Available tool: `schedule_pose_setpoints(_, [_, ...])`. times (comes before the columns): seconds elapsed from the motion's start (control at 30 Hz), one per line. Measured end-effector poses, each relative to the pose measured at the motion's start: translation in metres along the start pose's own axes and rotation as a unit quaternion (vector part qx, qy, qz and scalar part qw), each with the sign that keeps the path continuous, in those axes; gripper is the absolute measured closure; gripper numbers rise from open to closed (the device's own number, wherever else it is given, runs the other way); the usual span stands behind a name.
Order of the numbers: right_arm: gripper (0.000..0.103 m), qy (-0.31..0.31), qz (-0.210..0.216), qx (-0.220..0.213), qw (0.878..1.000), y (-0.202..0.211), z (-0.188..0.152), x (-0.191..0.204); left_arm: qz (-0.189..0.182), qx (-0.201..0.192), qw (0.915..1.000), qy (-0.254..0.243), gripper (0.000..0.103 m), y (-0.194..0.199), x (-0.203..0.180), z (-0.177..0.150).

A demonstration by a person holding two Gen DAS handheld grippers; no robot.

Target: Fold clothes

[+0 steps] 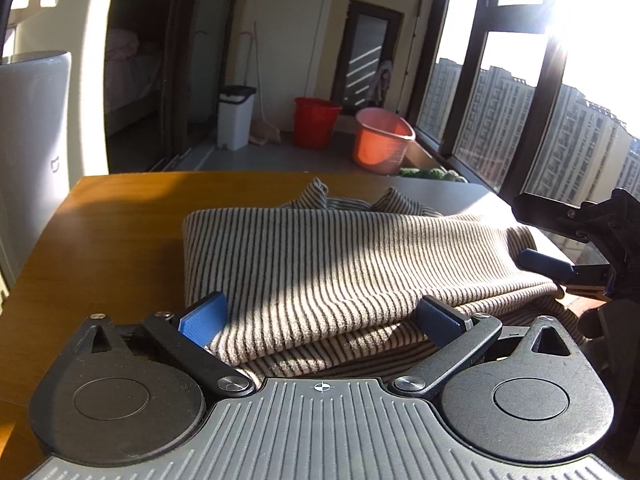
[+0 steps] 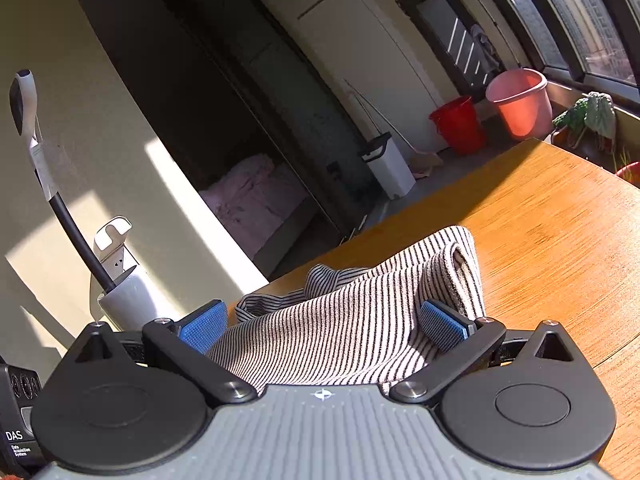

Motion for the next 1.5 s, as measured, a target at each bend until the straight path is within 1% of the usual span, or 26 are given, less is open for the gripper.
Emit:
schedule_pose_setpoints(0.13, [0.000,0.003,-0.007,0.001,1.000,-0.0027,-0.0003,0.0025,-0.023,-0.008,0.9994,0.025,0.000,0.0033,0.0072,0.0009])
schedule_pose_setpoints(0.53, [0.000,0.002,-0.007,0.000,1.000,-0.0056,-0.0013,0.0058,-0.023,-0.008,0.9994,0.023,0.000,0.0030,0.0066,0.0018])
schedule_pose_setpoints(1.17, [0.000,-0.001,-0.004,-0.003,1.000,-0.0022,-0.0007,0.0008,-0.023,-0.009,0.9994,0.025,0.000,0.0027,0.0061,0.0014])
schedule_pose_setpoints(1.5, [0.000,-0.012,0.006,-0.008,1.000,-0.0011,-0.0005,-0.0017,-0.024,-0.010,0.9993,0.027,0.000,0.0024,0.0042,0.0009])
Point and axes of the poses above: each gripper's, at about its wrist camera, not at the fingertips, and y roughly against the way its jaws point, x to its left, z to its top, the point moved 4 cm from there along -y, roughly the way its jaws point, and after that the axes turned 3 degrees about x, right-handed, at the moved point
